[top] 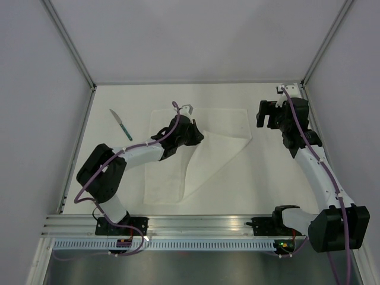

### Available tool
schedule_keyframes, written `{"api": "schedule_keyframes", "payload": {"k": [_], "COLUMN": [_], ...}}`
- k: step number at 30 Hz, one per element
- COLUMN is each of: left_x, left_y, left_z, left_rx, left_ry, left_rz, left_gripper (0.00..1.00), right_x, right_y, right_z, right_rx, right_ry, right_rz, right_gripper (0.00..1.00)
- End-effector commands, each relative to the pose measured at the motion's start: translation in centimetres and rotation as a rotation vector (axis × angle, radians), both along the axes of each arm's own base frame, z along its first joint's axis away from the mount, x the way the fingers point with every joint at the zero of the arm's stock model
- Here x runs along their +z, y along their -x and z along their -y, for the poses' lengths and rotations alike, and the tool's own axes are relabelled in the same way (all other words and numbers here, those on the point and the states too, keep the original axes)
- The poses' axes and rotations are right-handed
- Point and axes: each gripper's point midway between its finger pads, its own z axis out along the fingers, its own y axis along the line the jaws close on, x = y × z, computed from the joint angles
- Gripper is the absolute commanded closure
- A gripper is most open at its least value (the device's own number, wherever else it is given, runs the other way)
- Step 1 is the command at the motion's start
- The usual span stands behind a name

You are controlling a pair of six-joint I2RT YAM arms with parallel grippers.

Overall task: Fold the napkin, place the utensils inside, and roll it up
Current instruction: Fold the napkin

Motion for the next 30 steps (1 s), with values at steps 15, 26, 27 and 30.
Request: {"api": "schedule_keyframes", "payload": {"k": [15, 26, 27, 30], "left_x": [6.9, 7.2, 7.3, 7.4], "left_y": [-8.5, -11.2, -11.4, -11.9], "left_z": [-7.4, -10.9, -11.3, -12.2], "left_rx": [0.153, 0.224, 0.233, 0.251], "left_ry": [0.119, 0.124, 0.123, 0.127], "left_rz": [0.042, 0.038, 0.039, 0.040], "left_gripper": [0.98, 0.98, 0.98, 0.98], "right_x": [1.5, 1.2, 1.1, 1.1], "right_y": [-0.3, -0.4, -0.4, -0.4], "right_z": [-0.3, -0.5, -0.5, -0.5], "right_rx": [0.024, 0.033, 0.035, 0.035], "right_ry": [0.011, 0.013, 0.013, 0.013], "right_rz": [0.020, 0.011, 0.010, 0.010], "right_gripper": [0.05, 0.05, 0.05, 0.05]}}
